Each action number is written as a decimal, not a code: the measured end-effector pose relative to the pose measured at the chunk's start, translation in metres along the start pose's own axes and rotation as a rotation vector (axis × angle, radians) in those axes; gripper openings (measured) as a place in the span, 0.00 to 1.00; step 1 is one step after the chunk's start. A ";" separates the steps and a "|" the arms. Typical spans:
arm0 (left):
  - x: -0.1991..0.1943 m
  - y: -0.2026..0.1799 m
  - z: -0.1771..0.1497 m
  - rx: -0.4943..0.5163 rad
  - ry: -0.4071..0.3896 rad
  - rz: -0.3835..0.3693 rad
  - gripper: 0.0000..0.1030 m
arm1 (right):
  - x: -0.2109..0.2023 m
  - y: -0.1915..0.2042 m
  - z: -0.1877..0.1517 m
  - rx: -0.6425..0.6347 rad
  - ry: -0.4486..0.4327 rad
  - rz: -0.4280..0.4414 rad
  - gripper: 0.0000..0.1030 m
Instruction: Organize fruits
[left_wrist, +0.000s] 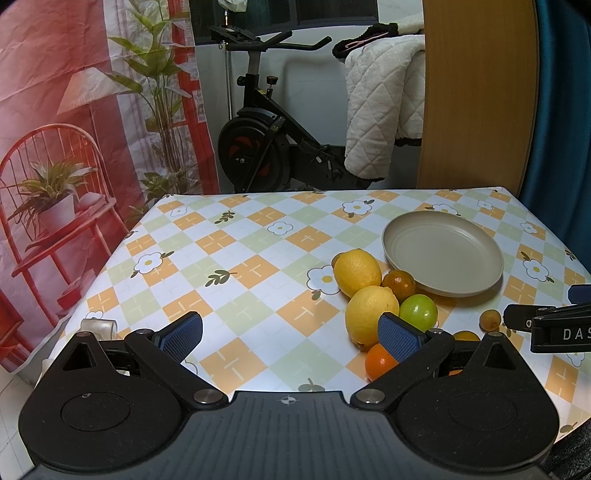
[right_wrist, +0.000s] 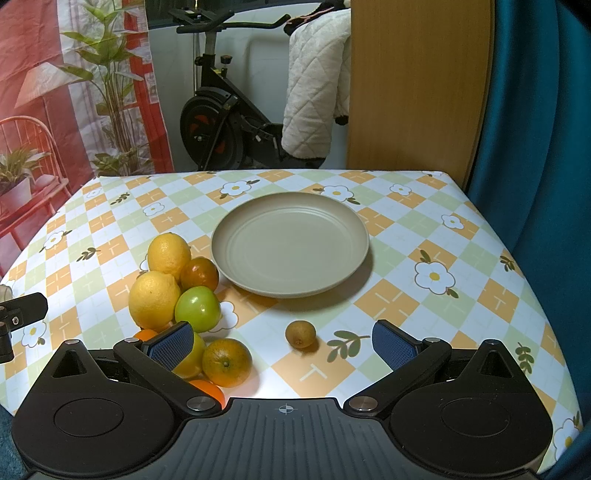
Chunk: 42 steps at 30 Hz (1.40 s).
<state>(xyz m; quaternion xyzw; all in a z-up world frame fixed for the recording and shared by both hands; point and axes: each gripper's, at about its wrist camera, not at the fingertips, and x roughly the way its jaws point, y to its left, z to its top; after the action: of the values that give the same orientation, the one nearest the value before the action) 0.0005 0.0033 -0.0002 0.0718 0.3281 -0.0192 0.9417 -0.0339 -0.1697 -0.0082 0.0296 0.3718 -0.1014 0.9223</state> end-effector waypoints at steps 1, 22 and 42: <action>0.000 0.000 0.000 0.000 0.000 0.000 0.99 | 0.000 0.000 0.000 0.000 0.000 0.000 1.00; 0.000 0.001 0.000 -0.001 0.002 -0.001 0.99 | -0.001 0.001 -0.001 0.000 -0.002 0.002 1.00; 0.008 0.015 -0.002 -0.129 -0.006 -0.085 0.99 | 0.000 -0.005 -0.003 -0.006 -0.074 0.037 1.00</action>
<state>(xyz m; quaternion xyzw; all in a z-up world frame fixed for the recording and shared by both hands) 0.0066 0.0186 -0.0050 -0.0028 0.3284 -0.0381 0.9438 -0.0370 -0.1745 -0.0104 0.0298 0.3373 -0.0839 0.9372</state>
